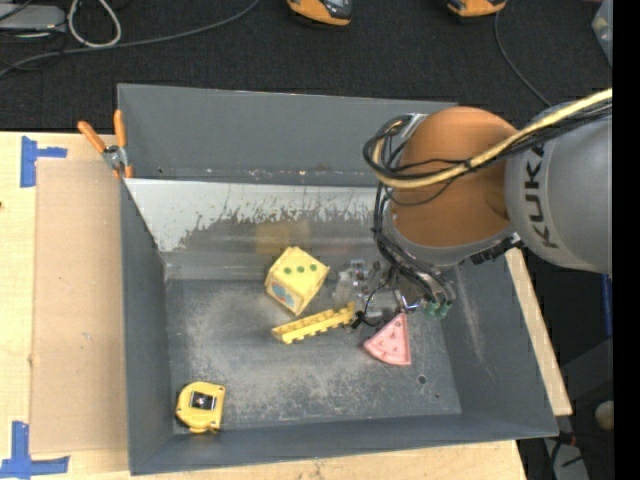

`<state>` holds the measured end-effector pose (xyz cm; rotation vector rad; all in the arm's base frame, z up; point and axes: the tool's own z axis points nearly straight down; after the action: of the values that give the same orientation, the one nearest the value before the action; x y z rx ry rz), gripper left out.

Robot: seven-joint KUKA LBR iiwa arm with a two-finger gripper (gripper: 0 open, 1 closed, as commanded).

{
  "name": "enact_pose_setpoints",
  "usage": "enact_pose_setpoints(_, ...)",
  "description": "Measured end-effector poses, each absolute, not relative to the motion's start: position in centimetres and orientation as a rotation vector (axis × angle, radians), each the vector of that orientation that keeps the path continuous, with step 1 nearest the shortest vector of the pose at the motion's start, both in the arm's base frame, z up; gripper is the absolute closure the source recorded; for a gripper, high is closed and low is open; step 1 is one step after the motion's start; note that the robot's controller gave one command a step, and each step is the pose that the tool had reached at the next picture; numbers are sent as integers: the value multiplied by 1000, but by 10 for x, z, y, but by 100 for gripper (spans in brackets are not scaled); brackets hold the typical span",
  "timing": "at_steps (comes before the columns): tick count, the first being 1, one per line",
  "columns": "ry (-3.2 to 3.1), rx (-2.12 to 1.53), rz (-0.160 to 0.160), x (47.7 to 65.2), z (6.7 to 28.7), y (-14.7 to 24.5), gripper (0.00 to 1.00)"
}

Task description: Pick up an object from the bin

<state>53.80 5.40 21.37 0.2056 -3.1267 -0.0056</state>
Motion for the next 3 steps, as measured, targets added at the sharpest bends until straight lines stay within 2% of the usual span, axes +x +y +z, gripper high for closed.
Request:
enact_pose_setpoints(1,-3109,242,-9,510,288,61,100)
enact_pose_setpoints(2,-3131,159,-8,514,258,57,100)
enact_pose_setpoints(3,-3130,100,-9,516,242,101,100)
